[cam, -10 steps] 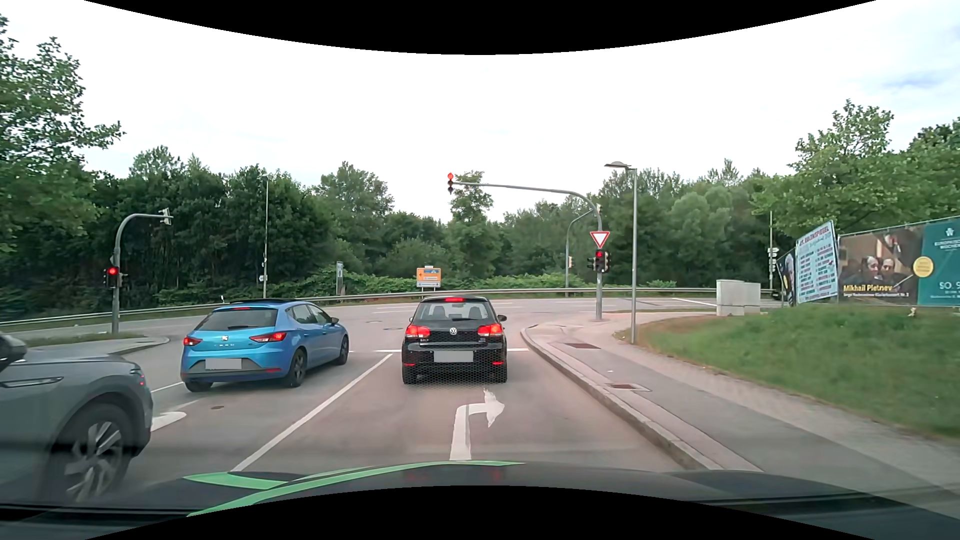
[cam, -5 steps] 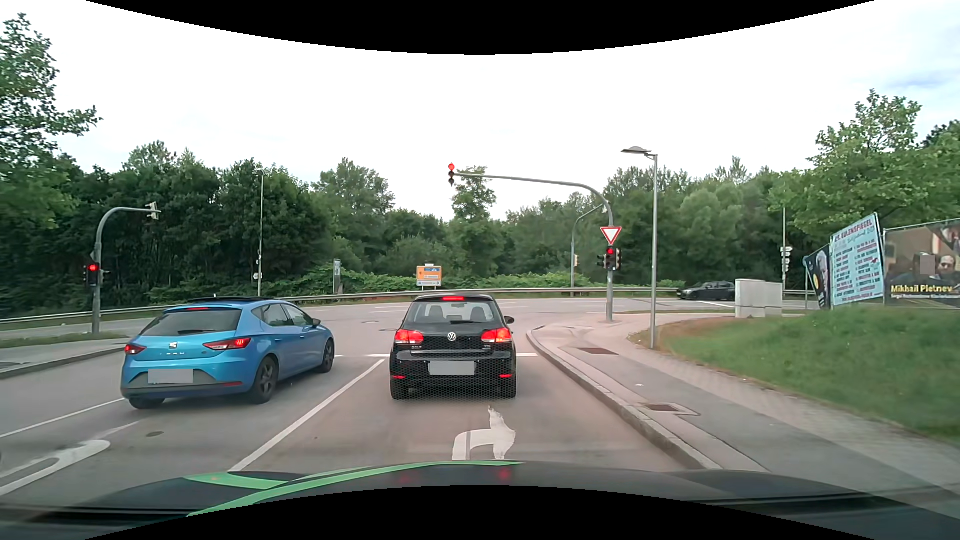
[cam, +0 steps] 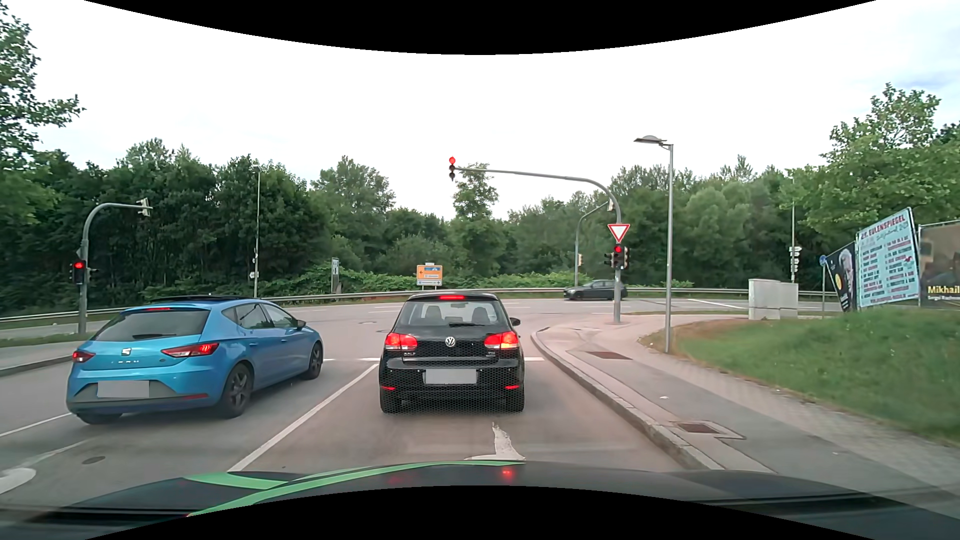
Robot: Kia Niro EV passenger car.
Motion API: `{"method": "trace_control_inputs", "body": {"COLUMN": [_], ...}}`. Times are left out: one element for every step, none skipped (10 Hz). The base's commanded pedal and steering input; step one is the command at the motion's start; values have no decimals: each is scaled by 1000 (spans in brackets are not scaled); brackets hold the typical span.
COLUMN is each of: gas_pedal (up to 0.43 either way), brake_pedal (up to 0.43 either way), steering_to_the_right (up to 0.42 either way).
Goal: Follow the waypoints while adhering to traffic rules and regulations
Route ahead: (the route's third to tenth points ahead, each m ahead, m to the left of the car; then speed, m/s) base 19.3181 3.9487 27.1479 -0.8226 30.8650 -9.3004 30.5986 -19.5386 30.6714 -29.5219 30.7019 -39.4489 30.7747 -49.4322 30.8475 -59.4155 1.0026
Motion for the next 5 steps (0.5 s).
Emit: {"method": "trace_control_inputs", "body": {"gas_pedal": [0,0,0,0,0], "brake_pedal": [280,280,280,280,274], "steering_to_the_right": [-13,-14,-16,-17,-17]}}
